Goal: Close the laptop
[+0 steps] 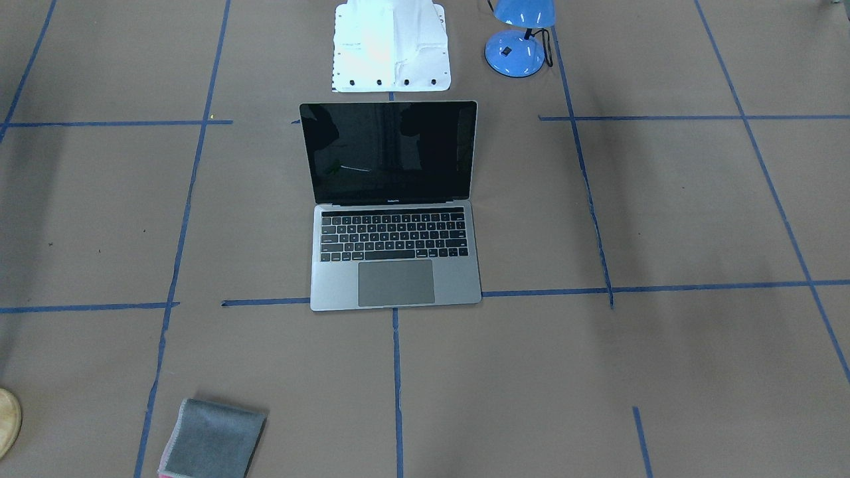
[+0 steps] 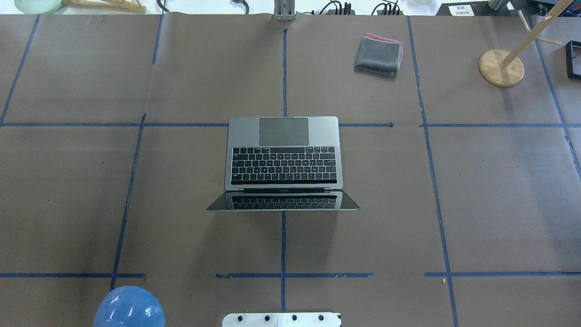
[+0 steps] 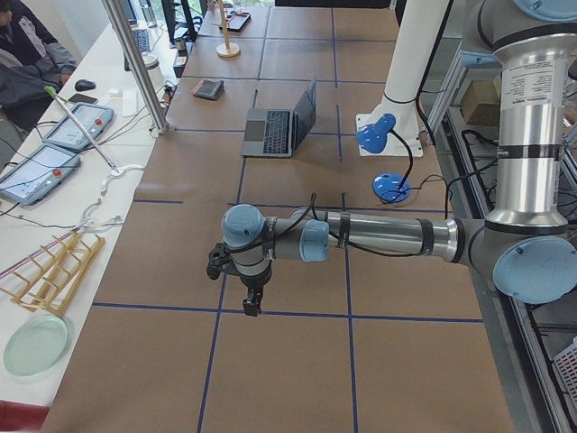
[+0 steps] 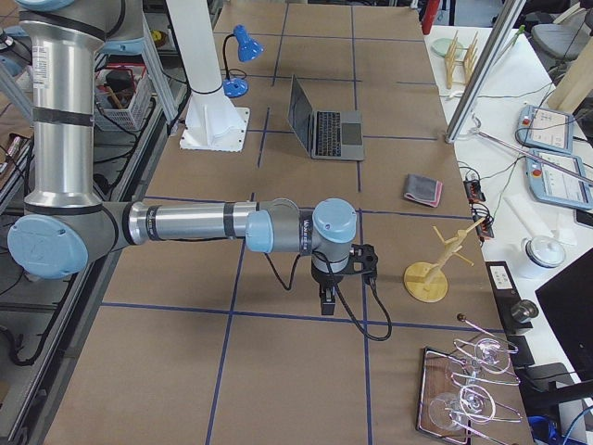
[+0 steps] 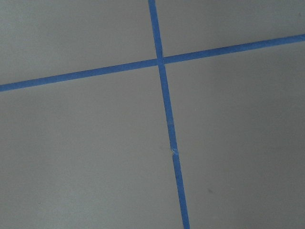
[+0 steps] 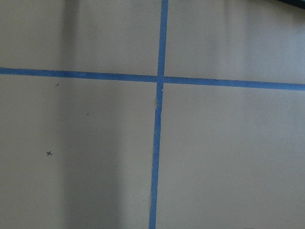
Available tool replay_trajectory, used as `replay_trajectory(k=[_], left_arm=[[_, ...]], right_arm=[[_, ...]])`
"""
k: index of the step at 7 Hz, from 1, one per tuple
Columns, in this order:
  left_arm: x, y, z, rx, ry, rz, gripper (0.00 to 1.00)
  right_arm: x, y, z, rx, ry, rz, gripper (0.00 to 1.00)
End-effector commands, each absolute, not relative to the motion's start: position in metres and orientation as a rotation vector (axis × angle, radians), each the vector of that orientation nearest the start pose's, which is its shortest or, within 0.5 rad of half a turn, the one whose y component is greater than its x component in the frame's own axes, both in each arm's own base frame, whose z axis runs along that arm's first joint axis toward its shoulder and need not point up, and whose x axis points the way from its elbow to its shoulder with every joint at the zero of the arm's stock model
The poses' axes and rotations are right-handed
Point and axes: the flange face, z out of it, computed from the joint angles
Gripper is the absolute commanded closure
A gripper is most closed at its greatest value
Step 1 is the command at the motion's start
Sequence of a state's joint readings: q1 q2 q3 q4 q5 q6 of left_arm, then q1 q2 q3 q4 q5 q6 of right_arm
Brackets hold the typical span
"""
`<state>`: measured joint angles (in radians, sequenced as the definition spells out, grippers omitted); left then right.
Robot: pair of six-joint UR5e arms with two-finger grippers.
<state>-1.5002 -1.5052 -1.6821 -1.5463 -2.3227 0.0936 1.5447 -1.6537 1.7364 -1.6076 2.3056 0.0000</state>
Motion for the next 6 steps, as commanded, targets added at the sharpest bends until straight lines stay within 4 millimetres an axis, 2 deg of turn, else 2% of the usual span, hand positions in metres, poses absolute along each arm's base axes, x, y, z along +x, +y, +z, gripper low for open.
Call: replay_trajectory(k=[1, 3, 4, 6], left_arm=[[-0.032, -0.47, 0.636, 0.047, 0.757, 0.171, 0.01], [-0.032, -0.472, 0.638, 0.062, 0.749, 0.176, 0.01], [-0.031, -0.482, 0.624, 0.087, 0.752, 0.183, 0.01], [-0.028, -0.514, 0.589, 0.16, 0.755, 0.209, 0.01]], right_arm=[[0.055, -0.461, 0.621, 0.037, -0.735, -0.043, 0.0], [0.054, -0.464, 0.615, 0.049, -0.737, -0.048, 0.0], [0.048, -0.468, 0.605, 0.067, -0.737, -0.069, 0.0], [0.024, -0.47, 0.569, 0.088, -0.746, -0.075, 0.0]])
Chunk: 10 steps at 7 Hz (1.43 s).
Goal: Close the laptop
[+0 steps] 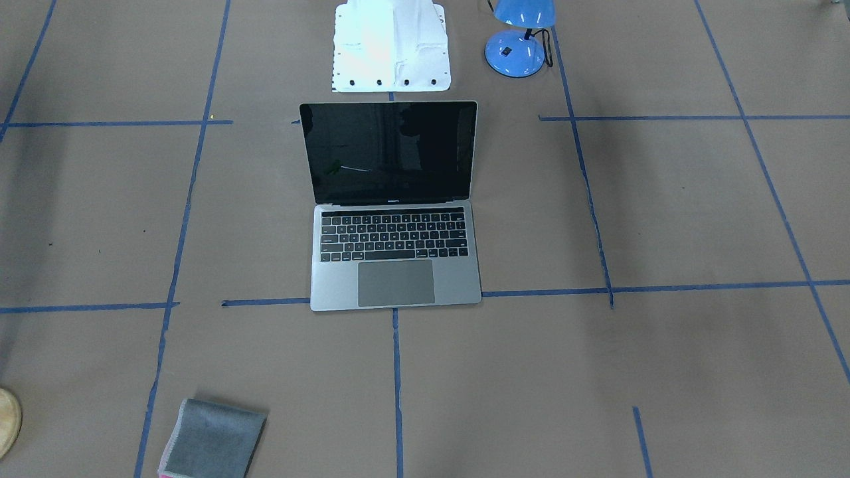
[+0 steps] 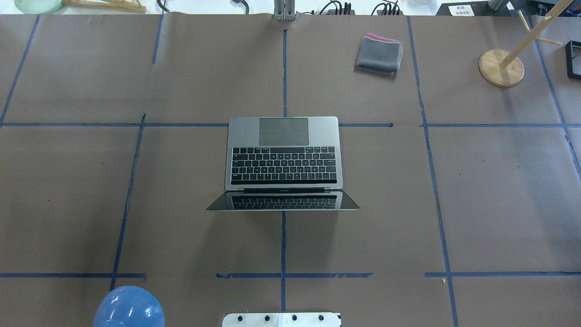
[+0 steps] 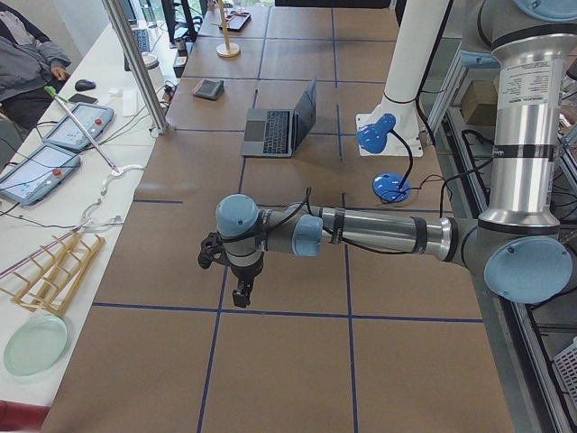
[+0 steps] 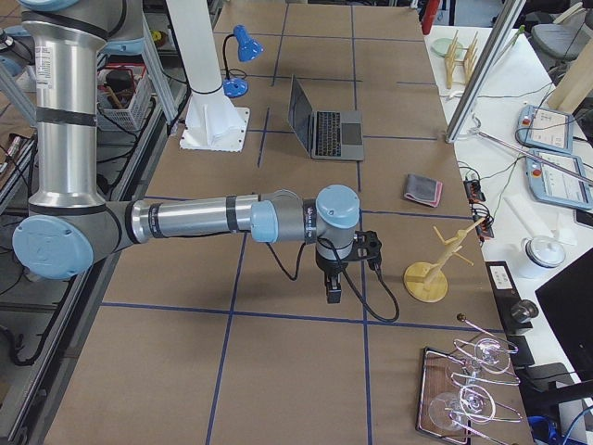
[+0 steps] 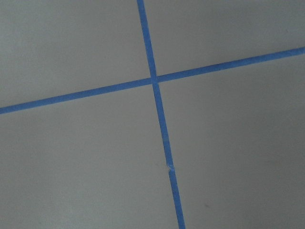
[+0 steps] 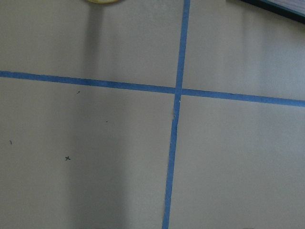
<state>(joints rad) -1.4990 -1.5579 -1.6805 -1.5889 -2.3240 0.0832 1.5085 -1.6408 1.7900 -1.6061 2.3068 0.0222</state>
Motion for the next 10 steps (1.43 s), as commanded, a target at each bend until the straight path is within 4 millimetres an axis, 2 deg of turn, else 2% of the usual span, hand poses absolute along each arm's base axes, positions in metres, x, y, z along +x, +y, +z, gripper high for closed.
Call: replay_trajectory(k=[1, 2, 3, 4, 5, 6, 7, 8, 9, 10], left_arm=[[-0.026, -0.545, 0.559, 0.239, 0.749, 0.231, 0.01], [-0.024, -0.551, 0.541, 0.261, 0.759, 0.208, 0.01], [-0.023, -0.549, 0.539, 0.27, 0.767, 0.178, 0.01], [-0.022, -0.548, 0.533, 0.292, 0.779, 0.137, 0.01], [0.011, -0.547, 0.524, 0.334, 0.802, 0.182, 0.01], [0.043, -0.525, 0.538, 0.357, 0.82, 0.26, 0.0], [0.088, -0.517, 0.526, 0.362, 0.865, 0.291, 0.0], [0.123, -0.504, 0.502, 0.335, 0.936, 0.248, 0.0], [0.171, -0.475, 0.496, 0.286, 1.013, 0.226, 0.01], [0.213, -0.449, 0.483, 0.248, 1.114, 0.193, 0.01]], right_arm=[[0.01, -0.469, 0.556, 0.068, -0.802, -0.045, 0.01], [0.0, -0.466, 0.543, 0.103, -0.89, -0.066, 0.02], [-0.013, -0.464, 0.531, 0.129, -0.944, -0.006, 0.03], [-0.05, -0.447, 0.525, 0.148, -1.003, 0.045, 0.02], [-0.078, -0.43, 0.516, 0.166, -1.069, 0.093, 0.02], [-0.099, -0.411, 0.515, 0.171, -1.112, 0.09, 0.03], [-0.127, -0.402, 0.504, 0.154, -1.144, 0.102, 0.08], [-0.168, -0.389, 0.477, 0.158, -1.147, 0.125, 0.13], [-0.223, -0.363, 0.444, 0.14, -1.159, 0.16, 0.13], [-0.265, -0.336, 0.422, 0.141, -1.17, 0.175, 0.14]])
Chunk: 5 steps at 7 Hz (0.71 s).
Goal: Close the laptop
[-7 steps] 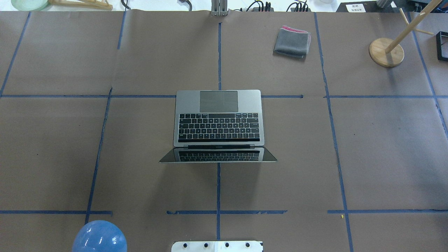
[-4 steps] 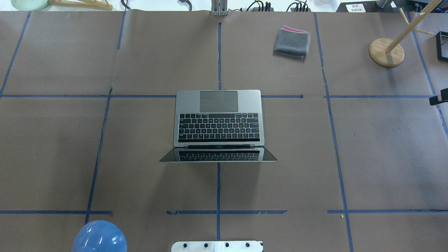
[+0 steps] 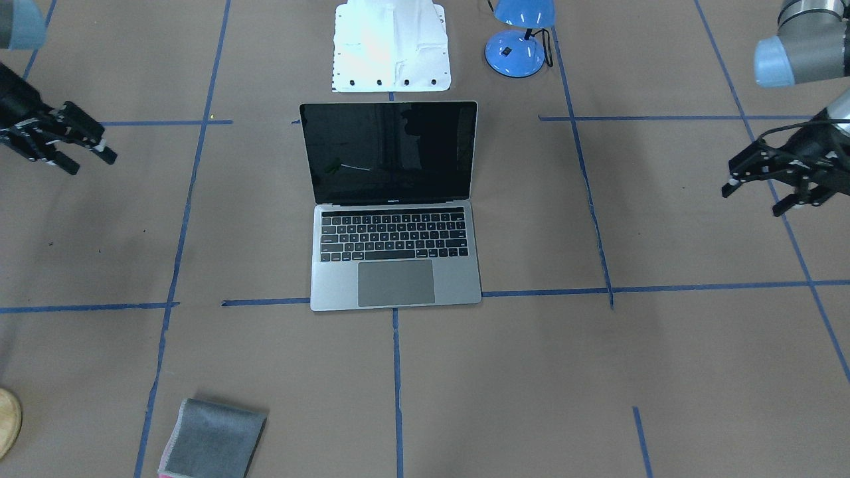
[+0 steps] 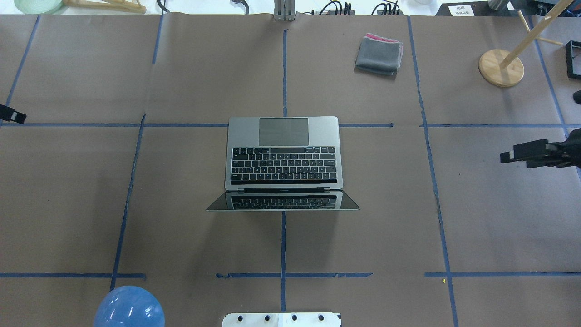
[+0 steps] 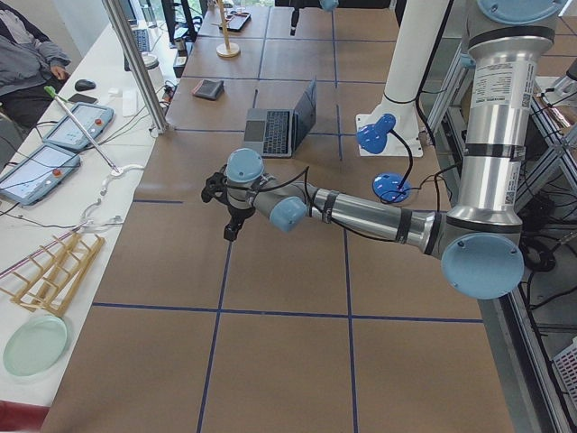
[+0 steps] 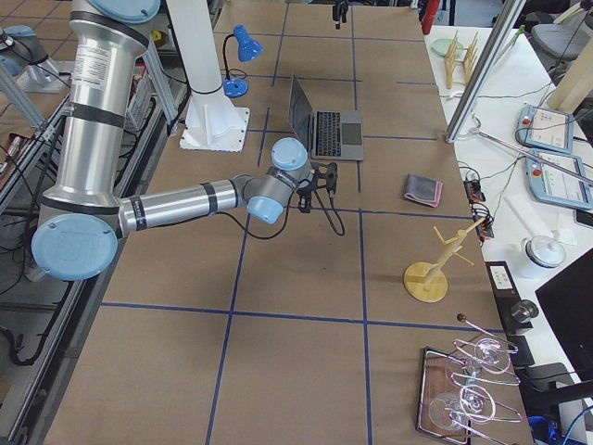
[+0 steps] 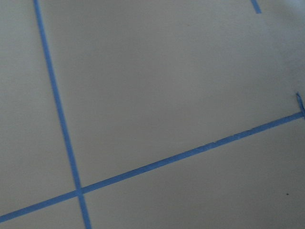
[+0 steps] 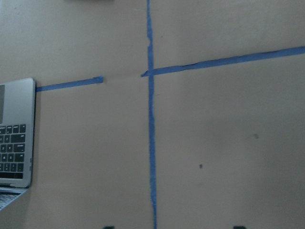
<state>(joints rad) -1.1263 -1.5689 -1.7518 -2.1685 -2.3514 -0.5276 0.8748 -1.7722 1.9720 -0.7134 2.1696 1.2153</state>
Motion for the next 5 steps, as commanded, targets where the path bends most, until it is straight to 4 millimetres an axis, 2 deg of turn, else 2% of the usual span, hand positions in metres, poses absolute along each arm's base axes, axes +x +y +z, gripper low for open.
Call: replay_trajectory(k=[1, 3, 5], left_arm=[[0.245, -0.429, 0.467, 0.198, 1.2, 0.158, 0.01], [0.311, -0.377, 0.446, 0.071, 1.323, 0.179, 0.0], [0.356, -0.355, 0.414, 0.015, 1.377, 0.246, 0.0]], right_arm=[[-0.281, -0.323, 0.415, 0.139, -1.174, 0.146, 0.16], [-0.305, -0.296, 0.406, 0.078, -1.194, 0.102, 0.25], [-0.322, -0.269, 0.388, 0.049, -1.228, 0.035, 0.37]])
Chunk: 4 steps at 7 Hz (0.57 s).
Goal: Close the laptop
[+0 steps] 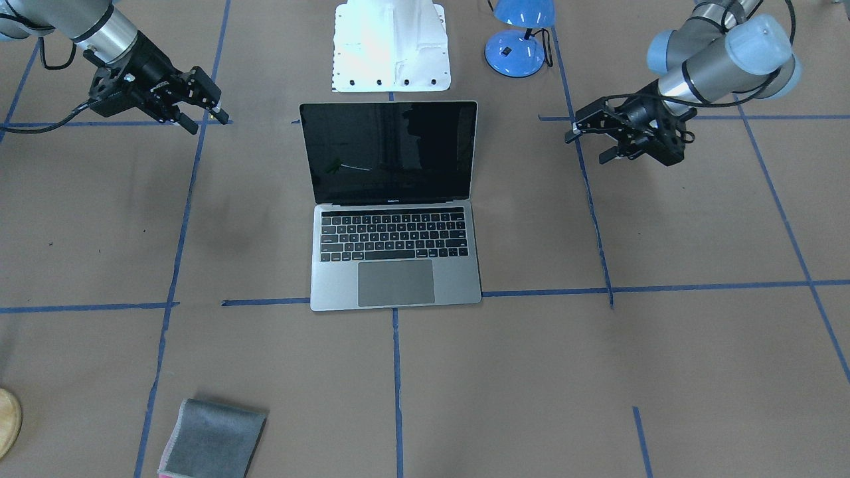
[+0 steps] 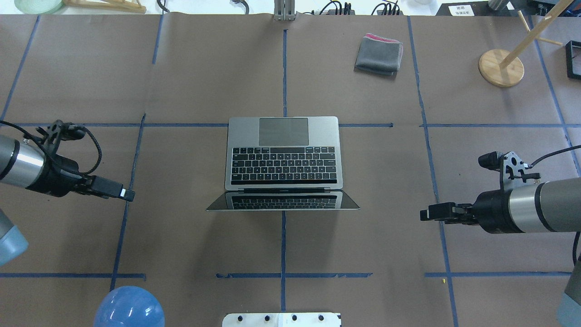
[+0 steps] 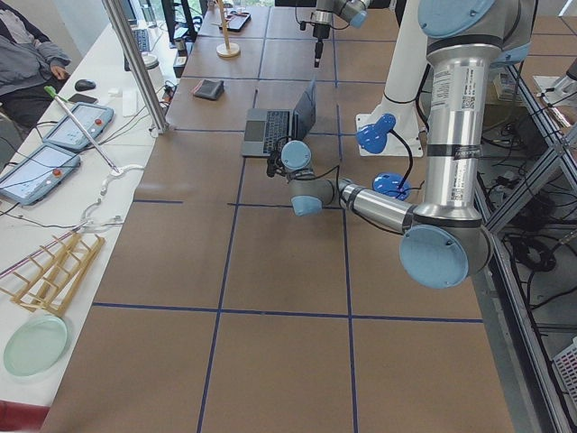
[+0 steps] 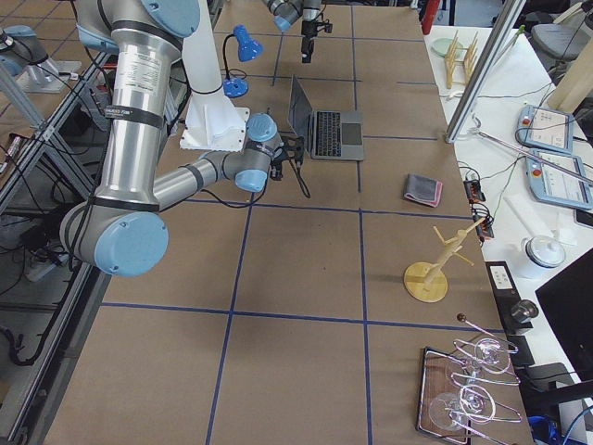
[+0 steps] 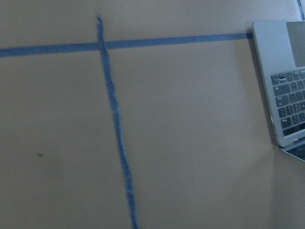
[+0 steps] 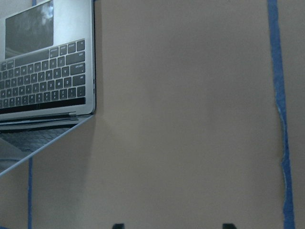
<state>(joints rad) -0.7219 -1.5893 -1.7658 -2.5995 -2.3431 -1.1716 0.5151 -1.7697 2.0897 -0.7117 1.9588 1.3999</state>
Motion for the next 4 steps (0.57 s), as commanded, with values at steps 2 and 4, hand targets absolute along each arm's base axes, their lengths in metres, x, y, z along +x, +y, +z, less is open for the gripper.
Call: replay_trajectory(k=[2, 4], left_arm=[[0.401, -0.339, 0.37, -0.058, 1.438, 0.256, 0.37], [0.409, -0.34, 0.343, -0.058, 1.474, 0.248, 0.96]], right_arm=[[-0.356, -0.25, 0.355, 0.034, -1.287, 0.131, 0.67], [-0.374, -0.245, 0.335, 0.081, -1.328, 0.141, 0.95]])
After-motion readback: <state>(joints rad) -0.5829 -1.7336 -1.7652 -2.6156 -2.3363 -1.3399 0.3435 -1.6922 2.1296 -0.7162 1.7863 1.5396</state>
